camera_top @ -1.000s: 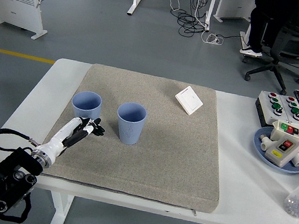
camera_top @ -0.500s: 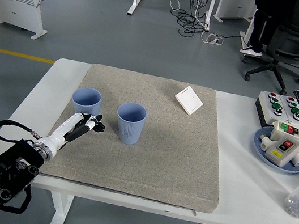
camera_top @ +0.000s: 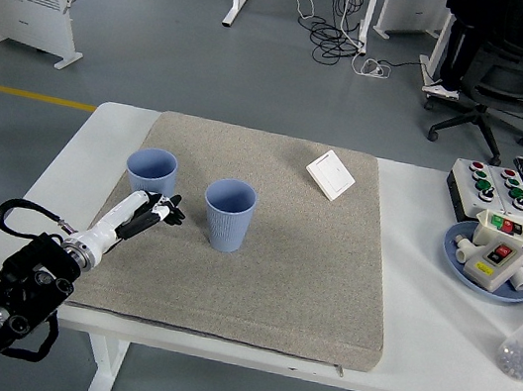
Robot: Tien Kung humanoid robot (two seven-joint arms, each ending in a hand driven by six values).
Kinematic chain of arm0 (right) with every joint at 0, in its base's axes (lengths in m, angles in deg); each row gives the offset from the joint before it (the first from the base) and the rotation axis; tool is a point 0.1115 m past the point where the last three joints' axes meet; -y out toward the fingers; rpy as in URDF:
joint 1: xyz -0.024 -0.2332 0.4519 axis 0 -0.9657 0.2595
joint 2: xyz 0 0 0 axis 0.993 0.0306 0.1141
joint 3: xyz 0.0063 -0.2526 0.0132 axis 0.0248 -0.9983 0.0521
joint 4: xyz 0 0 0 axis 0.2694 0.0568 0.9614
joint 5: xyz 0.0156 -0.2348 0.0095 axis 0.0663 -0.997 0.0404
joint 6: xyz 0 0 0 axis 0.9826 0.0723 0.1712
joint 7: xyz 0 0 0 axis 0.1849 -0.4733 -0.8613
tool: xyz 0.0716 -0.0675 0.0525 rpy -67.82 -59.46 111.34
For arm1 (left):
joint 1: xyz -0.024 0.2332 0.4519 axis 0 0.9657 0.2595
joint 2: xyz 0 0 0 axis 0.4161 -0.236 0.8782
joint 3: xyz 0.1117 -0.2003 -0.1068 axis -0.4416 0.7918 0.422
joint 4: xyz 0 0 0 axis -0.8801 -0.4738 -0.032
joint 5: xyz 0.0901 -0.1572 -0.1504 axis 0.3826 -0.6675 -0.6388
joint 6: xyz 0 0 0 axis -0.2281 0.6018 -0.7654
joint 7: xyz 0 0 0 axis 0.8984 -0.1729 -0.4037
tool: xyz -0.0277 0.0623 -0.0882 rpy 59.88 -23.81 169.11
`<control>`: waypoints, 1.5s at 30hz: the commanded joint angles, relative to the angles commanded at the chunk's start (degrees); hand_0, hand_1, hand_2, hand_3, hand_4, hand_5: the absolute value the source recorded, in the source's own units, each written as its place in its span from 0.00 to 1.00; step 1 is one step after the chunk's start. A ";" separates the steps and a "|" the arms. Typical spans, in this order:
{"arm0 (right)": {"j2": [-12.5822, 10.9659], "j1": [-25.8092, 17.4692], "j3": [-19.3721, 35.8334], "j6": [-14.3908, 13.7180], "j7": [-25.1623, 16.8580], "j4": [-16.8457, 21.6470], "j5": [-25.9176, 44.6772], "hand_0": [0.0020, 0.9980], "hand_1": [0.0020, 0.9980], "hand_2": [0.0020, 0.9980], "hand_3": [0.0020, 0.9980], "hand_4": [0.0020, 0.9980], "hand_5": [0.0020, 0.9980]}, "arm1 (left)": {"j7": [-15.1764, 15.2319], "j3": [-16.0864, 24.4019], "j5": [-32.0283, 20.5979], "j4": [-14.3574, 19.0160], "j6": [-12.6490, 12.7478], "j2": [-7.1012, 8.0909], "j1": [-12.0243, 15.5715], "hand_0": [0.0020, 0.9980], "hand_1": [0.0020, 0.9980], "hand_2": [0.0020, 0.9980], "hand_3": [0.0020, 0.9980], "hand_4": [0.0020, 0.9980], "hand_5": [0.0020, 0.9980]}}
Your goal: Push cup pick cup insert cup
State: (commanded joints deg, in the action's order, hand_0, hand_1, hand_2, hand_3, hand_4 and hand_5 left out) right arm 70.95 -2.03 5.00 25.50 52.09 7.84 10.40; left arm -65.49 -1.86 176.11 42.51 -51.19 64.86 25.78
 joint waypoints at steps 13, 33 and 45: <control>0.03 0.20 -0.57 0.03 0.08 0.00 0.16 0.76 0.63 0.66 0.56 0.08 0.48 | 2.93 0.42 -0.03 -4.59 1.50 -1.16 -1.80 0.79 0.62 0.53 0.51 0.58 1.00; 0.09 0.54 -0.87 0.03 0.06 0.00 0.52 0.76 0.63 0.66 0.56 0.08 0.47 | 4.01 3.20 2.79 -9.25 1.73 -2.32 -4.48 0.79 0.62 0.53 0.50 0.58 1.00; 0.02 0.56 -0.34 0.02 -0.09 0.00 0.79 0.76 0.63 0.66 0.56 0.08 0.48 | 0.97 2.29 -2.42 4.29 1.97 2.52 3.81 0.65 0.59 0.52 0.50 0.58 1.00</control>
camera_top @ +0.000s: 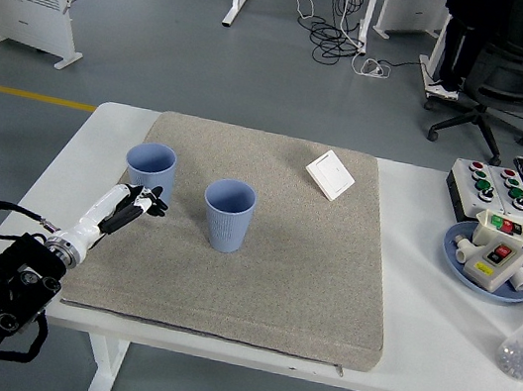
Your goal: Push cup pick cup insert cup
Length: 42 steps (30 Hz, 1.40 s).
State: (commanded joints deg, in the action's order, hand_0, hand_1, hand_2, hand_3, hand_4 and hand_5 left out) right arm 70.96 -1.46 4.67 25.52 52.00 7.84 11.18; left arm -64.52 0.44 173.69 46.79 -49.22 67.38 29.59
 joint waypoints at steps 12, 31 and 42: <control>0.05 0.03 0.57 -0.02 -0.15 0.00 0.23 0.76 0.63 0.66 0.56 0.08 0.47 | -2.73 1.09 1.74 21.60 2.25 6.71 5.42 0.47 0.55 0.51 0.50 0.75 0.81; 0.15 -1.13 -0.48 -0.29 0.20 0.00 0.95 0.76 0.63 0.66 0.56 0.08 0.47 | -19.96 -12.07 26.74 23.38 -15.98 5.70 -14.98 0.92 0.92 1.00 0.95 0.99 0.63; -0.20 -1.56 -1.60 -0.33 0.35 0.00 1.28 0.76 0.63 0.66 0.56 0.08 0.47 | -22.32 -17.28 30.50 10.22 -20.96 -0.49 -21.82 0.96 0.95 1.00 0.99 1.00 0.64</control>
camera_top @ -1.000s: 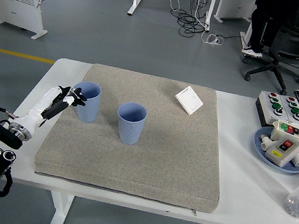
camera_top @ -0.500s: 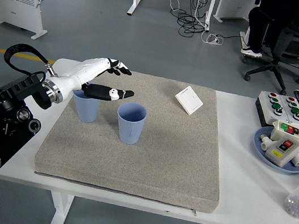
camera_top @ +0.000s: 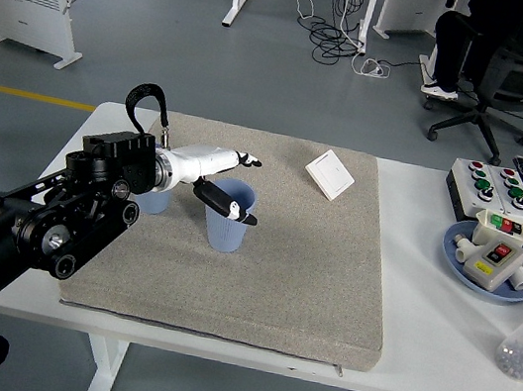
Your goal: Push cup pick cup insert cup
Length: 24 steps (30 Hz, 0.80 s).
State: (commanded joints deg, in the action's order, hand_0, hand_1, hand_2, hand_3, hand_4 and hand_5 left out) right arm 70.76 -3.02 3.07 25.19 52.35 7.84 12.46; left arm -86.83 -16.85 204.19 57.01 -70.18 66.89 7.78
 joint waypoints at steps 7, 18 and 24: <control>-0.14 0.09 -0.44 -0.07 -0.03 0.00 0.12 0.76 0.63 0.66 0.56 0.08 0.47 | 2.03 -0.24 3.14 -5.96 1.48 -2.54 -2.34 0.95 0.95 1.00 0.97 1.00 0.64; -0.15 0.81 -1.03 -0.11 -0.20 0.00 0.51 0.76 0.63 0.66 0.56 0.08 0.47 | 2.65 -0.08 5.46 -9.33 0.33 -3.35 -3.35 0.73 0.82 0.96 0.79 0.90 0.42; -0.14 1.00 -0.82 -0.11 -0.17 0.00 0.13 0.76 0.63 0.66 0.56 0.08 0.47 | 2.98 -0.36 6.68 -9.47 1.25 -3.12 -2.72 0.61 0.75 0.92 0.76 0.84 0.31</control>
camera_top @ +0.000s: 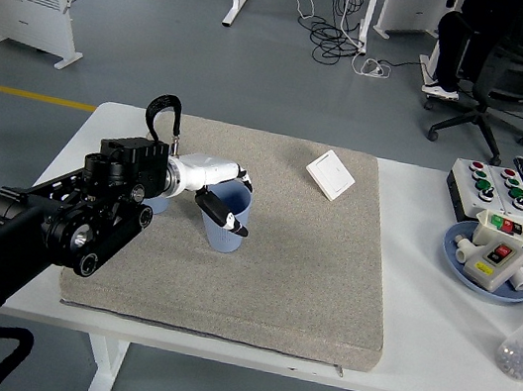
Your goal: Push cup pick cup insert cup
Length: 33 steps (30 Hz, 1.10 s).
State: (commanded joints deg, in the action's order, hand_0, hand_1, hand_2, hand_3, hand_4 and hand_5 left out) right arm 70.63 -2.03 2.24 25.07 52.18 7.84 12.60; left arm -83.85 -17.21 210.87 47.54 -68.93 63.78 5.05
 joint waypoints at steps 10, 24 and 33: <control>0.02 0.03 -0.03 0.00 0.02 0.00 0.01 0.76 0.63 0.66 0.56 0.08 0.47 | 0.10 -0.38 1.10 0.18 -0.32 0.56 0.14 0.54 0.71 0.88 0.75 0.76 0.20; 0.04 0.04 0.09 0.00 -0.06 0.00 0.14 0.76 0.63 0.66 0.56 0.08 0.47 | 1.44 -0.86 1.14 3.33 -0.08 1.34 0.50 0.45 0.56 0.62 0.55 0.55 0.00; -0.10 -0.02 0.30 0.01 -0.17 0.00 0.30 0.76 0.63 0.66 0.56 0.08 0.47 | -2.60 0.24 1.80 11.65 -5.57 3.74 -0.33 0.47 0.54 0.54 0.49 0.45 0.00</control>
State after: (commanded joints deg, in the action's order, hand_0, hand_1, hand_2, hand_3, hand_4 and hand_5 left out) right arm 70.53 -2.05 2.55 25.08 52.01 7.84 12.89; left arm -86.45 -16.96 212.66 59.19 -74.50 67.52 4.73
